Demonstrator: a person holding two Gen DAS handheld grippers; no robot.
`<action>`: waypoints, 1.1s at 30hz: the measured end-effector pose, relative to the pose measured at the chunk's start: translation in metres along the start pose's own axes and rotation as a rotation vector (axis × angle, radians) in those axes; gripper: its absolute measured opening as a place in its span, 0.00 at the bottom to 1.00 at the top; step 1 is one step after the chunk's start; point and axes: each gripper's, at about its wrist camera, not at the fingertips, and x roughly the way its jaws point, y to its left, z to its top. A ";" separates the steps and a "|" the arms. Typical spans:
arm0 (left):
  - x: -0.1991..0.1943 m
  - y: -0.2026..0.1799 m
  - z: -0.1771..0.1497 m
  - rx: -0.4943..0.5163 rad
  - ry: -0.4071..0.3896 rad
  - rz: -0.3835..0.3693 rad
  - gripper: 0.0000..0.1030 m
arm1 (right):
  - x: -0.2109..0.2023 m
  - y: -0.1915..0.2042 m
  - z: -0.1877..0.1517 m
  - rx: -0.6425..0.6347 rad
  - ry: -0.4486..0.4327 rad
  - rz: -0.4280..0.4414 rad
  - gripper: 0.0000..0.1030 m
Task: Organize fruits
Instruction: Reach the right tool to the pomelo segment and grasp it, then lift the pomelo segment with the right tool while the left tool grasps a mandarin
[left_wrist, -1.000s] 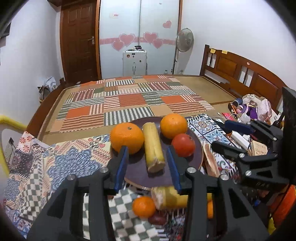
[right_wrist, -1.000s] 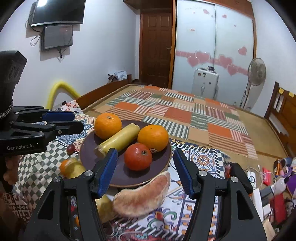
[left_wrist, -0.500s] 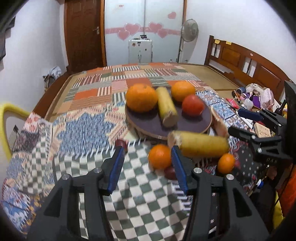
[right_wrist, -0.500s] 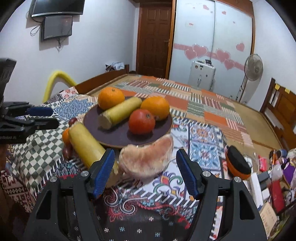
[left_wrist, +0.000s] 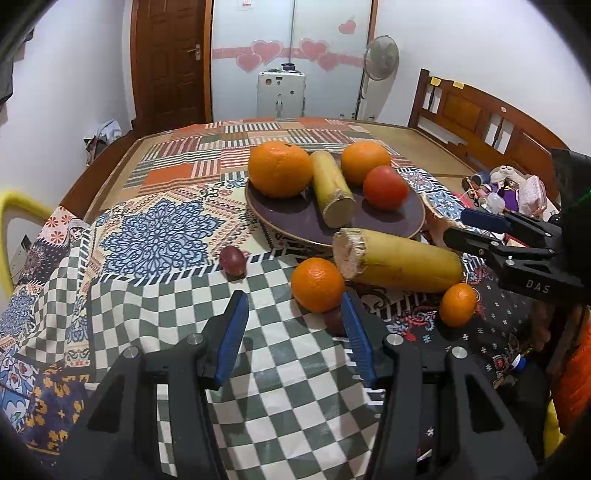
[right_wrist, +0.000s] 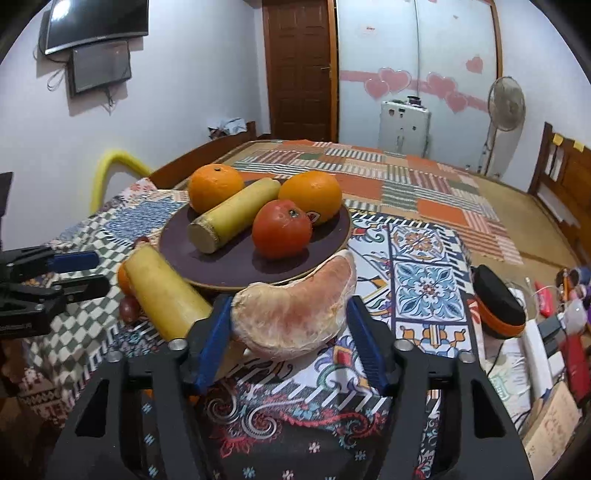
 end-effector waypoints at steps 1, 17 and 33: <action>0.001 -0.002 0.000 0.002 0.001 -0.003 0.50 | -0.003 0.001 -0.001 -0.005 -0.005 -0.003 0.45; 0.014 -0.010 0.004 -0.013 0.010 -0.025 0.49 | -0.002 -0.022 -0.009 0.028 0.034 -0.053 0.37; 0.034 0.000 0.009 -0.056 0.036 -0.076 0.35 | 0.014 -0.020 -0.002 -0.025 0.107 -0.048 0.20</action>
